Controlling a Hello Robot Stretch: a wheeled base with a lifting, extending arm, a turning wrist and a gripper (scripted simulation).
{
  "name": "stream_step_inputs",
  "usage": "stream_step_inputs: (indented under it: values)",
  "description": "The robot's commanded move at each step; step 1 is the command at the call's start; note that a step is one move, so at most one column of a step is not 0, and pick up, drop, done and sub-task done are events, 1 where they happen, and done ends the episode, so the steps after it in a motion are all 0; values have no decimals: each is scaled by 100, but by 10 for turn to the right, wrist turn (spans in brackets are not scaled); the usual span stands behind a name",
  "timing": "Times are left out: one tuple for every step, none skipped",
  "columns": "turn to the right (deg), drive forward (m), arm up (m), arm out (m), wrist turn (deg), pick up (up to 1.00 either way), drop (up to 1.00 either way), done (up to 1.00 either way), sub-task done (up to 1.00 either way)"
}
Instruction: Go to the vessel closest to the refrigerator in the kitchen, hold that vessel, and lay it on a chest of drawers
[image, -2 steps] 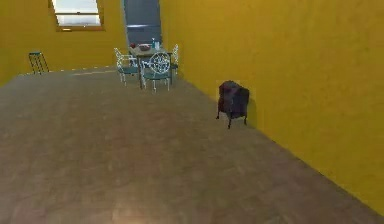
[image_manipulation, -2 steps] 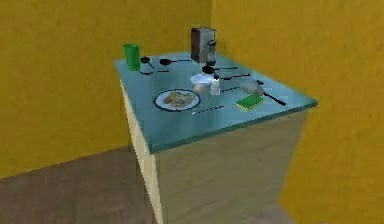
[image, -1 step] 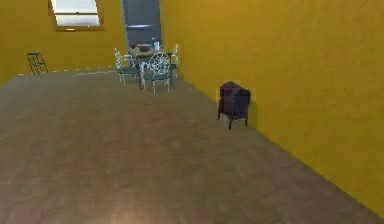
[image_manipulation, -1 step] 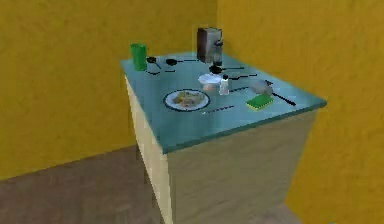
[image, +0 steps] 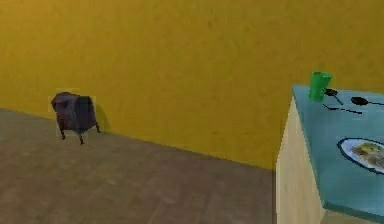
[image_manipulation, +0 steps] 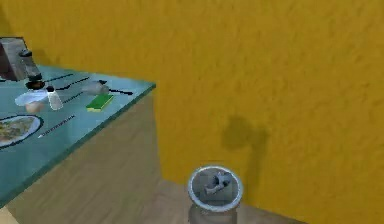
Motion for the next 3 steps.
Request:
stream_step_inputs:
  values:
    - [450,0,0,0,0,0,0,0,0]
    - [450,0,0,0,0,0,0,0,0]
    - [450,0,0,0,0,0,0,0,0]
